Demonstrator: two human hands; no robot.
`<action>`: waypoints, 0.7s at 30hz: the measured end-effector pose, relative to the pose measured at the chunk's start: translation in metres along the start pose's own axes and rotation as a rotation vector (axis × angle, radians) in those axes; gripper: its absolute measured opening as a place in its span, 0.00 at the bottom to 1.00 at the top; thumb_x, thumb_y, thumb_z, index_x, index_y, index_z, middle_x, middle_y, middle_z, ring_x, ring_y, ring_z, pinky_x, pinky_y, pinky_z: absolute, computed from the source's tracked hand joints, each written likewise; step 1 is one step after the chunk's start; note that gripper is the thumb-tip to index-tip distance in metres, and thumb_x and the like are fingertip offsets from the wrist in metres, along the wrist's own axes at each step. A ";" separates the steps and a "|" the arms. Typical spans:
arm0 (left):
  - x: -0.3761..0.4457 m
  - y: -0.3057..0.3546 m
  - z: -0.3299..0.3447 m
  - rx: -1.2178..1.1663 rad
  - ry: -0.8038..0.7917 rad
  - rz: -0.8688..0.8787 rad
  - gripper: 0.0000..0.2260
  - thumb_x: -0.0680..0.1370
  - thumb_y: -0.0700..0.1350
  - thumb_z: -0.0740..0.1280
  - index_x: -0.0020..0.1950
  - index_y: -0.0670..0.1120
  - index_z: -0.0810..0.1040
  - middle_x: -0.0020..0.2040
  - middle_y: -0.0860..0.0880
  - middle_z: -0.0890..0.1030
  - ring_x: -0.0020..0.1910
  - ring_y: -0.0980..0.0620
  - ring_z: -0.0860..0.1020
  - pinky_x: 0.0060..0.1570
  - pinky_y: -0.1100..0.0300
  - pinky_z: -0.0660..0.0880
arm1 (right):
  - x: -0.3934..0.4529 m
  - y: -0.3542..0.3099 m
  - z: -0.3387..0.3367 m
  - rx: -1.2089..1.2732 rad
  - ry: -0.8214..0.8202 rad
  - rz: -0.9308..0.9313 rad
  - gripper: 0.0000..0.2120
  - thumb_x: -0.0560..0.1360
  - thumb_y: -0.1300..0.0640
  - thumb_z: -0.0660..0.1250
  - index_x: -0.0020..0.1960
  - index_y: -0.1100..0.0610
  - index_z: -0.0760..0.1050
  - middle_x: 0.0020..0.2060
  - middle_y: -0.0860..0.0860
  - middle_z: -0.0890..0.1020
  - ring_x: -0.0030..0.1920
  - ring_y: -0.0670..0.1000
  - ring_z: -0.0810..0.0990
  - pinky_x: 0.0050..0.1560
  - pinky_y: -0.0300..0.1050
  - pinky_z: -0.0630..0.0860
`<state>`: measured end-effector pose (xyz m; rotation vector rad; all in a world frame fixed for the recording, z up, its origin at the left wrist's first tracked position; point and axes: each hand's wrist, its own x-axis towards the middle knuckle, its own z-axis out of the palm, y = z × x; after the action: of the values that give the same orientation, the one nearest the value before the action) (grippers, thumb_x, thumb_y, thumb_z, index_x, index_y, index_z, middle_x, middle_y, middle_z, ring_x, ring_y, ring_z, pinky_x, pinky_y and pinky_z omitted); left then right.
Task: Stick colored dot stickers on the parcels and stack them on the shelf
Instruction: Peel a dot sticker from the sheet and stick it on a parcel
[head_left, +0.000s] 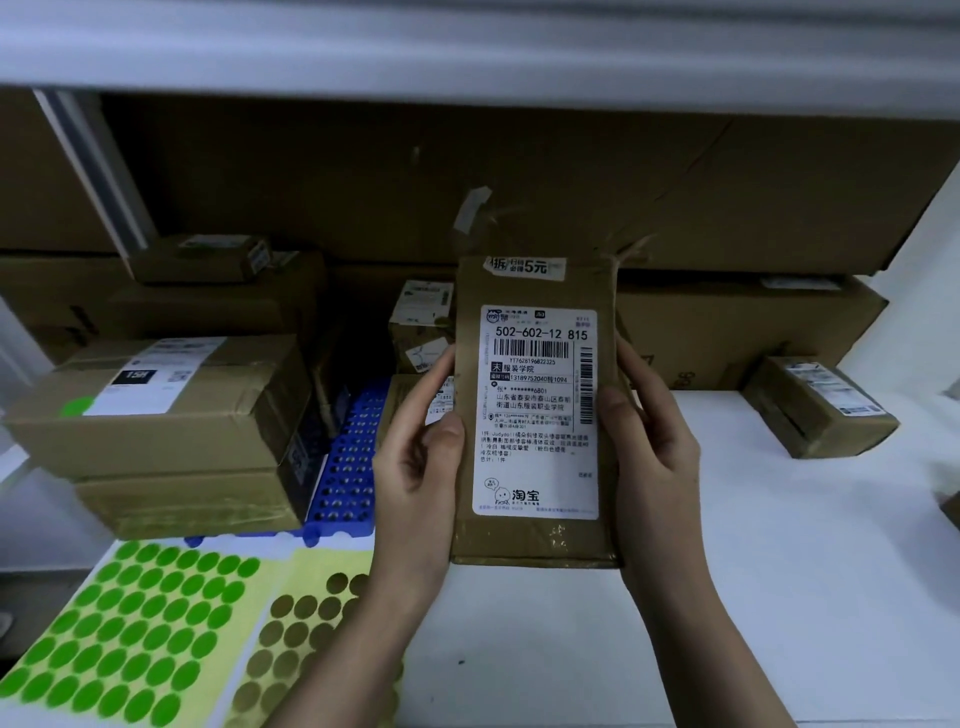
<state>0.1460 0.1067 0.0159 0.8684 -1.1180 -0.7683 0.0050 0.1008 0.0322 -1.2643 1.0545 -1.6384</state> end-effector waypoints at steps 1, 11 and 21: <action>-0.001 -0.001 -0.001 0.007 0.002 -0.014 0.17 0.76 0.44 0.59 0.62 0.59 0.74 0.54 0.66 0.80 0.53 0.65 0.78 0.44 0.73 0.74 | -0.001 0.001 0.000 -0.005 0.006 -0.002 0.17 0.80 0.60 0.59 0.65 0.45 0.71 0.40 0.38 0.84 0.44 0.41 0.83 0.38 0.34 0.78; -0.026 -0.013 -0.006 0.047 0.013 -0.147 0.14 0.78 0.42 0.63 0.63 0.53 0.76 0.48 0.65 0.82 0.48 0.65 0.80 0.42 0.72 0.75 | -0.019 0.026 -0.009 -0.064 0.096 0.041 0.14 0.79 0.60 0.62 0.62 0.50 0.76 0.43 0.35 0.83 0.44 0.39 0.82 0.38 0.33 0.77; -0.073 -0.072 -0.035 0.241 -0.055 -0.510 0.15 0.76 0.45 0.68 0.61 0.59 0.76 0.46 0.60 0.82 0.45 0.55 0.83 0.47 0.53 0.80 | -0.065 0.094 -0.039 -0.283 0.108 0.318 0.08 0.77 0.54 0.67 0.55 0.52 0.77 0.47 0.46 0.83 0.44 0.42 0.81 0.39 0.39 0.78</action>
<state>0.1538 0.1439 -0.0857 1.3732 -1.0612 -1.0927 -0.0120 0.1350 -0.0820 -1.1208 1.5124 -1.3600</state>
